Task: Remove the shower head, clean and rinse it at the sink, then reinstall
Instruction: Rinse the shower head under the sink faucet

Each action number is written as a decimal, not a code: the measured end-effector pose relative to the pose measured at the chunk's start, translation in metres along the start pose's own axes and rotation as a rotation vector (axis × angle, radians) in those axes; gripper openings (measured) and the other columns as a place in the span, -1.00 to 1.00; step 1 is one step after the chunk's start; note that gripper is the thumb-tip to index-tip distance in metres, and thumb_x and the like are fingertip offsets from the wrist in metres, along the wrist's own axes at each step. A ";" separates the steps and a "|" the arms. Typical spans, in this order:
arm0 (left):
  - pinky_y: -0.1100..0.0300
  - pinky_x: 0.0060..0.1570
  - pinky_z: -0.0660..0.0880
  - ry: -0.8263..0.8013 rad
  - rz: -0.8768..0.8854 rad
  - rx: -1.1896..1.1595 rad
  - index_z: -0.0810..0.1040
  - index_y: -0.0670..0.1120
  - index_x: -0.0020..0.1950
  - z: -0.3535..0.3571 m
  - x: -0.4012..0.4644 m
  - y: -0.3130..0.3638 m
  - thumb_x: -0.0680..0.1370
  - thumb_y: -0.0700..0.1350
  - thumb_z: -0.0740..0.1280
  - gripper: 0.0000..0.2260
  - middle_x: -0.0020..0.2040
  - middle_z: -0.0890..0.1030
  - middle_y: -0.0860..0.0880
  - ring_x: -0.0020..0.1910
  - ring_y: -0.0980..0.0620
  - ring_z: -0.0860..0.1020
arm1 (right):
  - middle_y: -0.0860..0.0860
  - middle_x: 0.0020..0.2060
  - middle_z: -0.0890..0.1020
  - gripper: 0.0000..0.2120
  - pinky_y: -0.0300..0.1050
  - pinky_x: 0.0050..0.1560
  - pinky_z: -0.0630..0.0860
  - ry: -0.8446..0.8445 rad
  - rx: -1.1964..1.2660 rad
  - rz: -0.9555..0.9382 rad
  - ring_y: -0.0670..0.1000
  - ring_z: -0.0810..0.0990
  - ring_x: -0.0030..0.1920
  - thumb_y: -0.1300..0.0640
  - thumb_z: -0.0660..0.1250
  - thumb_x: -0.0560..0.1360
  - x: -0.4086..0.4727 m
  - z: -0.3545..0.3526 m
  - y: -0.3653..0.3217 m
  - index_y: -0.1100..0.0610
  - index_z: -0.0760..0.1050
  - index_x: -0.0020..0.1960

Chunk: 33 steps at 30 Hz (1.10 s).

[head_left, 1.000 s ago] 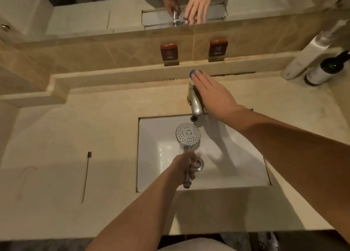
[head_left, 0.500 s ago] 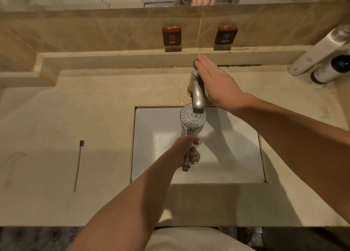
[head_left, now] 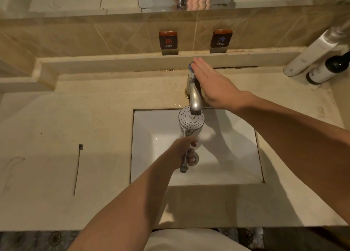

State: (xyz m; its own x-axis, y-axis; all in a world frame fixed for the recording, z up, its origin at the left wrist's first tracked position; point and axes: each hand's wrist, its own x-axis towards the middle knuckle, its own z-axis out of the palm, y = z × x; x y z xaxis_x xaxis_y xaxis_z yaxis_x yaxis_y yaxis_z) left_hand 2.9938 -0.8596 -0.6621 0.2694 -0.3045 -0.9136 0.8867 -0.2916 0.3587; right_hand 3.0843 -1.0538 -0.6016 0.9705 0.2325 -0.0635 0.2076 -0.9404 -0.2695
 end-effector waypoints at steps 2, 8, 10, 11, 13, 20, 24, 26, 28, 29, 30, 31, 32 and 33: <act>0.33 -0.57 0.31 0.002 0.000 -0.002 0.40 -0.16 -0.04 -0.001 0.000 -0.002 0.62 -0.15 0.26 -0.90 -0.42 0.29 -0.02 -0.56 0.08 0.28 | 0.12 0.59 -0.04 -0.34 0.04 0.54 0.05 -0.011 0.023 -0.006 0.07 -0.12 0.57 0.17 0.20 0.61 0.000 0.000 0.000 0.21 -0.08 0.58; 0.32 -0.55 0.28 0.003 -0.010 -0.001 0.40 -0.15 -0.07 -0.002 0.001 -0.006 0.62 -0.16 0.25 -0.90 -0.43 0.30 -0.01 -0.58 0.10 0.28 | 0.08 0.59 -0.05 -0.37 0.03 0.54 0.03 -0.014 0.079 0.012 0.04 -0.16 0.57 0.17 0.16 0.63 0.001 0.000 -0.003 0.18 -0.09 0.58; 0.32 -0.54 0.29 0.000 -0.015 0.003 0.40 -0.14 -0.06 -0.003 0.001 -0.006 0.62 -0.15 0.26 -0.90 -0.43 0.31 -0.01 -0.58 0.10 0.29 | 0.08 0.58 -0.03 -0.38 0.04 0.54 0.07 -0.016 0.092 0.014 0.05 -0.15 0.57 0.23 0.17 0.61 0.002 0.000 -0.003 0.18 -0.06 0.57; 0.32 -0.54 0.29 0.000 -0.018 0.006 0.40 -0.14 -0.06 -0.004 0.002 -0.007 0.61 -0.15 0.26 -0.90 -0.44 0.31 0.00 -0.58 0.10 0.29 | 0.08 0.58 -0.04 -0.37 0.03 0.54 0.05 -0.017 0.099 0.019 0.04 -0.16 0.57 0.25 0.18 0.60 0.002 0.000 -0.004 0.18 -0.06 0.57; 0.32 -0.54 0.29 0.000 -0.020 0.005 0.40 -0.14 -0.07 -0.005 0.002 -0.008 0.61 -0.15 0.26 -0.89 -0.45 0.31 0.00 -0.59 0.10 0.29 | 0.08 0.59 -0.09 -0.33 -0.06 0.53 -0.04 -0.021 0.120 0.035 0.03 -0.20 0.57 0.29 0.20 0.59 0.001 0.000 -0.004 0.18 -0.09 0.58; 0.32 -0.54 0.28 -0.003 -0.024 0.003 0.39 -0.13 -0.10 -0.006 0.005 -0.012 0.60 -0.15 0.27 -0.88 -0.46 0.31 0.01 -0.60 0.10 0.30 | 0.06 0.59 -0.14 -0.27 -0.17 0.47 -0.12 -0.068 0.169 0.083 -0.01 -0.23 0.56 0.39 0.18 0.55 0.008 -0.005 -0.006 0.16 -0.12 0.59; 0.30 -0.53 0.32 0.004 -0.025 0.007 0.40 -0.14 -0.08 -0.007 0.006 -0.015 0.59 -0.16 0.28 -0.90 -0.47 0.35 0.01 -0.57 0.10 0.31 | 0.05 0.59 -0.16 -0.29 -0.18 0.47 -0.11 -0.078 0.168 0.090 -0.01 -0.24 0.55 0.35 0.17 0.58 0.009 -0.006 -0.006 0.15 -0.14 0.59; 0.30 -0.53 0.32 0.003 -0.026 0.003 0.40 -0.14 -0.08 -0.007 0.006 -0.017 0.59 -0.16 0.28 -0.90 -0.49 0.35 0.00 -0.58 0.09 0.31 | 0.04 0.59 -0.16 -0.28 -0.21 0.43 -0.12 -0.087 0.167 0.095 -0.01 -0.25 0.55 0.37 0.17 0.57 0.009 -0.007 -0.007 0.15 -0.14 0.58; 0.31 -0.53 0.32 0.002 -0.025 0.002 0.40 -0.14 -0.08 -0.006 0.006 -0.018 0.59 -0.16 0.28 -0.90 -0.50 0.35 0.01 -0.59 0.09 0.31 | 0.05 0.59 -0.16 -0.28 -0.23 0.41 -0.13 -0.094 0.168 0.102 -0.01 -0.25 0.55 0.39 0.17 0.57 0.009 -0.008 -0.007 0.15 -0.14 0.58; 0.31 -0.53 0.32 0.003 -0.026 0.003 0.40 -0.14 -0.08 -0.006 0.007 -0.018 0.60 -0.16 0.28 -0.90 -0.51 0.34 0.01 -0.59 0.09 0.31 | 0.04 0.58 -0.17 -0.27 -0.23 0.41 -0.13 -0.096 0.168 0.107 -0.01 -0.25 0.55 0.39 0.17 0.56 0.009 -0.008 -0.008 0.15 -0.15 0.58; 0.31 -0.53 0.32 0.001 -0.027 0.005 0.40 -0.14 -0.09 -0.006 0.007 -0.018 0.60 -0.15 0.27 -0.89 -0.51 0.34 0.02 -0.60 0.10 0.30 | 0.04 0.58 -0.17 -0.26 -0.23 0.41 -0.13 -0.098 0.168 0.111 -0.02 -0.25 0.55 0.40 0.17 0.56 0.009 -0.008 -0.008 0.14 -0.15 0.59; 0.31 -0.54 0.31 -0.004 -0.028 0.004 0.39 -0.14 -0.09 -0.005 0.007 -0.018 0.60 -0.15 0.27 -0.89 -0.52 0.34 0.02 -0.60 0.10 0.30 | 0.03 0.58 -0.18 -0.26 -0.23 0.41 -0.13 -0.100 0.167 0.113 -0.02 -0.25 0.55 0.40 0.17 0.56 0.009 -0.009 -0.008 0.14 -0.16 0.59; 0.32 -0.54 0.30 -0.009 -0.028 0.001 0.39 -0.14 -0.09 -0.005 0.008 -0.018 0.60 -0.15 0.27 -0.89 -0.52 0.33 0.02 -0.61 0.10 0.30 | 0.03 0.58 -0.18 -0.25 -0.23 0.41 -0.12 -0.102 0.165 0.113 -0.02 -0.26 0.55 0.40 0.17 0.55 0.009 -0.009 -0.008 0.14 -0.16 0.59; 0.32 -0.54 0.30 -0.014 -0.027 -0.002 0.39 -0.14 -0.09 -0.005 0.008 -0.018 0.60 -0.15 0.27 -0.89 -0.52 0.33 0.02 -0.61 0.10 0.29 | 0.02 0.58 -0.19 -0.25 -0.22 0.41 -0.11 -0.103 0.160 0.113 -0.02 -0.26 0.55 0.40 0.17 0.55 0.009 -0.009 -0.008 0.13 -0.16 0.59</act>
State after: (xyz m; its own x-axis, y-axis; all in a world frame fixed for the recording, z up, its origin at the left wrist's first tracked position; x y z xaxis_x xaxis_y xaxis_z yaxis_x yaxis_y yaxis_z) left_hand 2.9822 -0.8524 -0.6766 0.2403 -0.3097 -0.9200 0.8943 -0.2980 0.3339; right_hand 3.0922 -1.0461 -0.5911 0.9671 0.1599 -0.1978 0.0683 -0.9125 -0.4034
